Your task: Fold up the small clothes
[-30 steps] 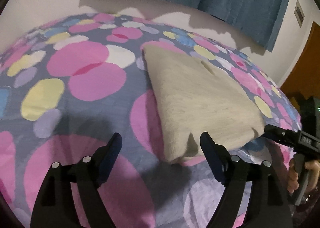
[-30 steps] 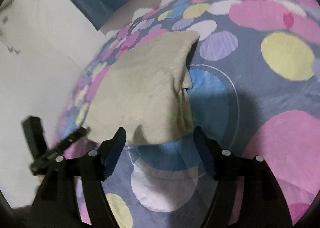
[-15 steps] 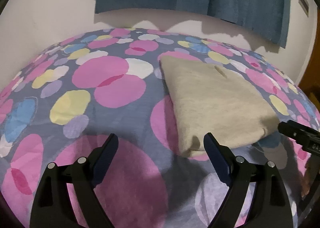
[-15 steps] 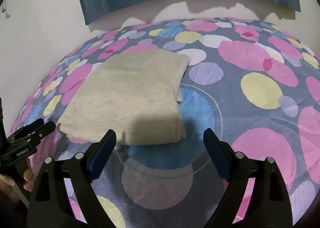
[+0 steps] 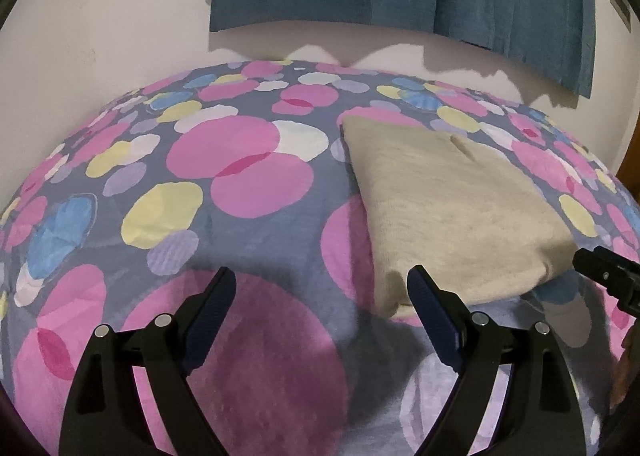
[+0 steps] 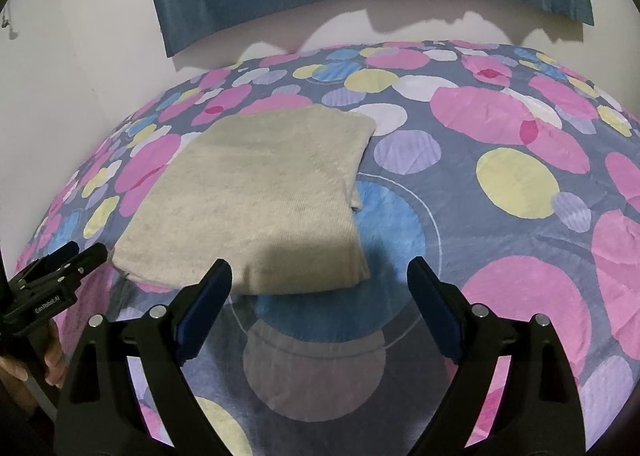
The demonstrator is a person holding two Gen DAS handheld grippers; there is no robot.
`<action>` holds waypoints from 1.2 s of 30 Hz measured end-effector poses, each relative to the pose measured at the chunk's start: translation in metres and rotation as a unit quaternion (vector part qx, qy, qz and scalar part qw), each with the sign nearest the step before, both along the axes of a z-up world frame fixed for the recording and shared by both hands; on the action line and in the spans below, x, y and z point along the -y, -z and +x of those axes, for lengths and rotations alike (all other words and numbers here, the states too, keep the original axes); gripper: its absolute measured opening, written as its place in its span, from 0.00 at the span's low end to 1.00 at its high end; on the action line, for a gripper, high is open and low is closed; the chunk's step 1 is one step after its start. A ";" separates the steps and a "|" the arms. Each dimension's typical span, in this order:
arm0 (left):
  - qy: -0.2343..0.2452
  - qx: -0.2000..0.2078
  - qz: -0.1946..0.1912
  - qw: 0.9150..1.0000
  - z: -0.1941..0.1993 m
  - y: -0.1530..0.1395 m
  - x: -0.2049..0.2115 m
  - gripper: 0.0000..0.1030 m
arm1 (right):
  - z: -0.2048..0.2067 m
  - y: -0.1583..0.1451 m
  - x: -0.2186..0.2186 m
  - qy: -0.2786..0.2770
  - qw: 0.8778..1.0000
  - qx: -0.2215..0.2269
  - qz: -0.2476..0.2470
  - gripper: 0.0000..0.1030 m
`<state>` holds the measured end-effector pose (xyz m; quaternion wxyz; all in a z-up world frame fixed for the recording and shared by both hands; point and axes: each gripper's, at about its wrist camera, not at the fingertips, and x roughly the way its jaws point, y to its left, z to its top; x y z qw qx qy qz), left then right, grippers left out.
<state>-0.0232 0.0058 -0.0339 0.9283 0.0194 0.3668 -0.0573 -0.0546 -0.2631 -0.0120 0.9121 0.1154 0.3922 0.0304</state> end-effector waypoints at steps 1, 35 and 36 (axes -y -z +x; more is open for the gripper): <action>-0.002 0.000 0.001 1.000 -0.001 0.000 0.000 0.84 | 0.000 0.000 0.000 -0.001 1.000 0.000 -0.002 0.87; -0.023 -0.001 0.008 1.000 0.001 0.001 -0.006 0.84 | 0.002 0.007 -0.001 0.003 1.000 -0.001 -0.015 0.92; -0.024 0.001 0.008 1.000 0.001 -0.001 -0.007 0.84 | 0.002 0.007 -0.001 0.003 1.000 -0.001 -0.015 0.92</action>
